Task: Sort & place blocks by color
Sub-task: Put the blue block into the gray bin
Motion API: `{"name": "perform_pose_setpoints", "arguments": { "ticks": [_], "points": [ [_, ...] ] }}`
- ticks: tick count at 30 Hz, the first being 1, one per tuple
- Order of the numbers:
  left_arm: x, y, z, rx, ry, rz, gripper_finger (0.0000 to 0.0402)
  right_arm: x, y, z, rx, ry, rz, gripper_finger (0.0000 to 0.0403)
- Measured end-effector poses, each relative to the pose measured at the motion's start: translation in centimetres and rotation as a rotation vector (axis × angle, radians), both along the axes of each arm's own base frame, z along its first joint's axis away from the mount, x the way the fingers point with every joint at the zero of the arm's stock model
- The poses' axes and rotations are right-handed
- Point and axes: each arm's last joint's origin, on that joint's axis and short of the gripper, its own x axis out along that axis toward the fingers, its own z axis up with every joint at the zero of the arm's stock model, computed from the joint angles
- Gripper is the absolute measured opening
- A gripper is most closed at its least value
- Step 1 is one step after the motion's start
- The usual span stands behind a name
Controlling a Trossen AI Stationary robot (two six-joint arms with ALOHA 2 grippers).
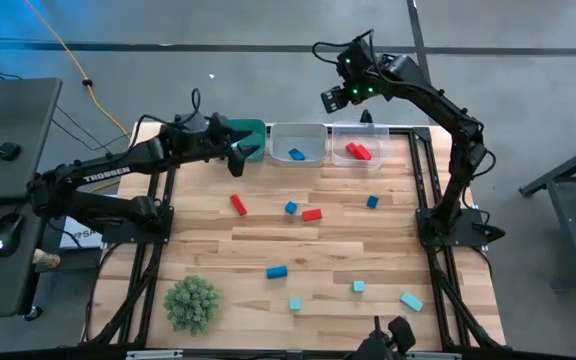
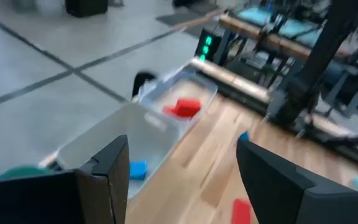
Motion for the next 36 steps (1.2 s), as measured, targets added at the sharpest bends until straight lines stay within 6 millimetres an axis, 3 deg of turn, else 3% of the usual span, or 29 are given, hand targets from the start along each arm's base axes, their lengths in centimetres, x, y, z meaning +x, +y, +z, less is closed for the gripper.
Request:
{"name": "perform_pose_setpoints", "arguments": {
  "ticks": [6, 12, 23, 36],
  "points": [
    [1.6, 0.3, 2.2, 0.005, 0.039, 0.053, 0.0218, -0.1, 0.0, 0.0, -0.007, 0.016, 0.019, 0.0163],
    [4.4, 0.7, 1.4, -0.102, 0.119, 0.094, 0.0218, -0.4, -0.1, -0.2, 0.002, 0.045, 0.028, 0.0163],
    [9.8, 0.0, -4.3, -0.362, 0.213, 0.132, 0.0218, -0.5, -0.1, -0.2, -0.01, 0.071, 0.06, 0.0163],
    [13.1, -1.3, -10.3, -0.468, 0.375, 0.148, 0.0218, -0.5, -0.1, -0.2, -0.012, 0.074, 0.064, 0.0163]
  ]
}}
